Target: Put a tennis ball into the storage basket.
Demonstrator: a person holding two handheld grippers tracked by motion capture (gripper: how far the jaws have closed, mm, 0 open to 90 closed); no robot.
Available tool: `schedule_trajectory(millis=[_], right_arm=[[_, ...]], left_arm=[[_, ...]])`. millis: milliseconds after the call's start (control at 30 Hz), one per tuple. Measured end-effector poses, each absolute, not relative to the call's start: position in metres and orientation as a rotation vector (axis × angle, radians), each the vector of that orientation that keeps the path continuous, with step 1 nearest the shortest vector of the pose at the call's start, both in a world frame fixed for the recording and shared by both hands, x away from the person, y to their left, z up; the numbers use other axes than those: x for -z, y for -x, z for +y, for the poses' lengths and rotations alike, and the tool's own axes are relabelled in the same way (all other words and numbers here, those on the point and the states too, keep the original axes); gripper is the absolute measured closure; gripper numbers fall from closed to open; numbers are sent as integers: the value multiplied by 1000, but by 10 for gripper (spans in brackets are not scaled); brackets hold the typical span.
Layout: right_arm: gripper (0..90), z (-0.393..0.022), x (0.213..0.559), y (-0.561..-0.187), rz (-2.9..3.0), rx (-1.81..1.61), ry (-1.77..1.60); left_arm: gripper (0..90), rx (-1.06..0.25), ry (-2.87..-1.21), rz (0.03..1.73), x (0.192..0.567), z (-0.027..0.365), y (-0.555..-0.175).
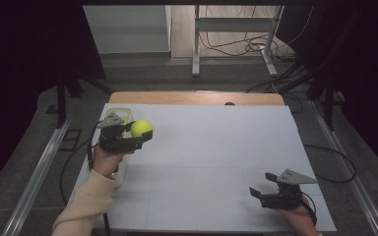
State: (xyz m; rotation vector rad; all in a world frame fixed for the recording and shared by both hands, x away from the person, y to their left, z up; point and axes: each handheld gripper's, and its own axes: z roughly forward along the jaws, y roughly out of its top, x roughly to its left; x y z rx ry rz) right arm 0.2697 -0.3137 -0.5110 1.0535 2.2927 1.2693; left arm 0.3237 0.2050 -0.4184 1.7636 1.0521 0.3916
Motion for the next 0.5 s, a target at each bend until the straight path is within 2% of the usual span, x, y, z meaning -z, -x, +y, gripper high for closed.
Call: schedule_trajectory(millis=[500], right_arm=[[135, -312, 511, -270, 2294, -1278, -1052]], left_arm=[[272, -408, -1730, 1088, 418, 229, -316]])
